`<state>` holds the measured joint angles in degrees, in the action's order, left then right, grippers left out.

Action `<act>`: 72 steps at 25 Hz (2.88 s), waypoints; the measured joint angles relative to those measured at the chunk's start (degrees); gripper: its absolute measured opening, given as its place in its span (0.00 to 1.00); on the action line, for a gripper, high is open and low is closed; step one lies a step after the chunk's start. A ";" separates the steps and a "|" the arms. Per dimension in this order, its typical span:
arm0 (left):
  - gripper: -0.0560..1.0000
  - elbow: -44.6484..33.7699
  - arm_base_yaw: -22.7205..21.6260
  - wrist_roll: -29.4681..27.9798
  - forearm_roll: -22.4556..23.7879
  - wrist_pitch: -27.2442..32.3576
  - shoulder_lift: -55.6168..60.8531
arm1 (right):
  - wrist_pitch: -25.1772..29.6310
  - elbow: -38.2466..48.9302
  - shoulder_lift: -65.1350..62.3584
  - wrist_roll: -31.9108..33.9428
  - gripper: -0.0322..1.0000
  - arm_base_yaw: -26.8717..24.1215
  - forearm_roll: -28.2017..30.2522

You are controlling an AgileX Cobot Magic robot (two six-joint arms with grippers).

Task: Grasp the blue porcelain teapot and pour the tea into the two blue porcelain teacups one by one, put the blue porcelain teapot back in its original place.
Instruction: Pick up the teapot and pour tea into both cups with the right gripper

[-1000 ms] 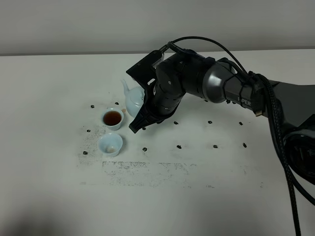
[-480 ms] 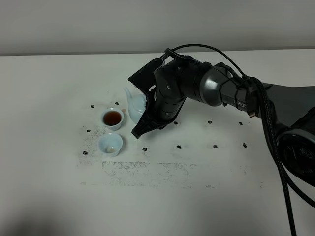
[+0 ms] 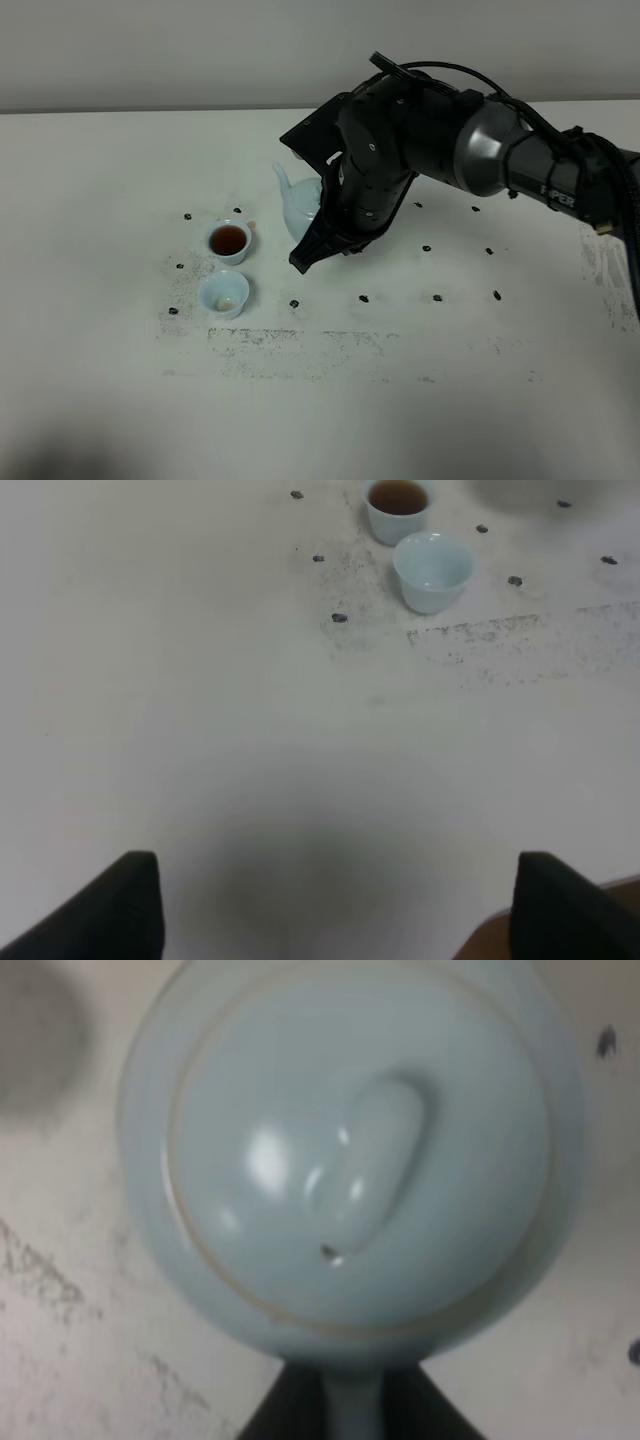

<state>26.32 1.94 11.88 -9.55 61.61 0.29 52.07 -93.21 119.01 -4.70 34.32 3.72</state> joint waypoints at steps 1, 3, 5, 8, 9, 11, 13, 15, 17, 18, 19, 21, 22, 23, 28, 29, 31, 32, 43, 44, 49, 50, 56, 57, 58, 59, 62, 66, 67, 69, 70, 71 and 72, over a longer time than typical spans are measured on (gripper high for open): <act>0.69 0.00 0.00 0.00 0.00 0.00 0.00 | -1.76 2.25 -1.40 0.00 0.07 -0.06 0.00; 0.69 0.00 0.00 0.00 0.00 0.00 0.00 | -5.86 7.62 -3.99 -0.44 0.07 -0.17 0.00; 0.69 0.00 0.00 0.00 0.00 0.00 0.00 | -10.11 12.20 -5.99 -2.16 0.07 -0.23 0.04; 0.69 0.00 0.00 -0.05 0.00 0.00 0.00 | -16.84 18.12 -7.39 -6.71 0.07 -0.19 0.11; 0.69 0.00 0.00 -0.05 0.00 0.00 0.00 | -18.68 19.80 -7.38 -8.17 0.07 -0.07 0.16; 0.69 0.00 0.00 -0.05 0.00 0.00 0.00 | -20.96 22.58 -7.38 -9.99 0.07 0.55 0.23; 0.69 0.00 0.00 -0.05 0.00 0.00 0.00 | -22.55 23.97 -7.38 -10.75 0.07 1.60 0.94; 0.69 0.00 0.00 -0.05 0.00 0.00 0.00 | -24.21 24.48 -7.38 -10.92 0.07 2.81 2.53; 0.69 0.00 0.00 -0.05 0.00 0.00 0.00 | -25.74 24.48 -7.38 -11.02 0.07 4.15 4.78; 0.69 0.00 0.00 -0.05 0.00 0.00 0.00 | -26.26 24.48 -7.38 -11.05 0.07 4.91 5.99; 0.69 0.00 0.00 -0.05 0.00 0.00 0.00 | -26.80 24.48 -7.38 -11.09 0.07 5.46 6.98; 0.69 0.00 0.00 -0.05 0.00 0.00 0.00 | -27.33 24.48 -7.38 -11.16 0.07 6.23 10.13; 0.69 0.00 0.00 -0.05 0.00 0.00 0.00 | -27.43 24.48 -7.38 -11.16 0.07 6.37 11.71; 0.69 0.00 0.00 -0.05 0.00 0.00 0.00 | -27.43 24.48 -7.38 -11.16 0.07 6.41 13.72; 0.69 0.00 0.00 -0.05 0.00 0.00 0.00 | -27.32 24.48 -7.38 -10.82 0.07 6.88 26.23; 0.69 0.00 0.00 -0.05 0.00 0.00 0.00 | -27.24 24.48 -7.38 -10.27 0.07 7.18 29.12; 0.69 0.00 0.00 -0.05 0.00 0.00 0.00 | -26.83 24.48 -7.38 -8.66 0.07 7.41 36.04; 0.69 0.00 0.00 -0.05 0.00 0.00 0.00 | -26.54 24.48 -7.38 -7.73 0.07 7.42 39.39; 0.69 0.00 0.00 -0.05 0.00 0.00 0.00 | -26.14 24.48 -7.38 -2.67 0.07 8.61 62.06; 0.69 0.00 0.00 -0.05 0.00 0.00 0.00 | -26.69 24.48 -7.38 -2.60 0.07 8.87 62.84; 0.69 0.00 0.00 -0.05 0.00 0.00 0.00 | -29.39 24.48 -7.38 -2.47 0.07 9.16 65.73; 0.69 0.00 0.00 -0.05 0.00 0.00 0.00 | -29.47 24.48 -7.38 -2.47 0.07 9.16 66.35; 0.69 0.00 0.00 -0.05 0.00 0.00 0.00 | -29.93 24.75 -7.38 -2.47 0.07 9.16 71.64; 0.69 0.00 0.00 -0.05 0.00 0.00 0.00 | -30.09 24.80 -7.38 -2.47 0.07 9.16 72.40; 0.69 0.00 0.00 -0.05 0.00 0.00 0.00 | -30.30 24.86 -7.38 -2.47 0.07 9.16 72.98; 0.69 0.00 0.00 -0.05 0.00 0.00 0.00 | -30.42 24.86 -7.38 -2.47 0.07 9.16 73.67; 0.69 0.00 0.00 0.01 0.00 0.00 0.00 | -31.71 24.86 -7.38 -2.47 0.07 9.16 74.71; 0.69 0.00 0.00 0.01 0.00 0.00 0.00 | -32.96 24.86 -7.38 -0.94 0.07 9.16 74.88; 0.69 0.00 0.00 0.01 0.00 0.00 0.00 | -32.96 24.86 -7.38 -0.44 0.07 9.04 74.88; 0.69 0.00 0.00 0.01 0.00 0.00 0.00 | -32.87 24.86 -7.38 0.35 0.07 8.86 74.88; 0.69 0.00 0.00 0.01 0.00 0.00 0.00 | -32.80 24.86 -7.38 0.79 0.07 8.52 74.75; 0.69 0.00 0.00 0.01 0.00 0.00 0.00 | -32.74 24.86 -7.38 1.27 0.07 8.37 74.48; 0.69 0.00 0.00 0.01 0.00 0.00 0.00 | -32.40 24.86 -7.38 1.68 0.07 8.06 74.13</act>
<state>26.32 1.94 11.89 -9.55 61.61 0.29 19.67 -68.35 111.63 -3.02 42.38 77.85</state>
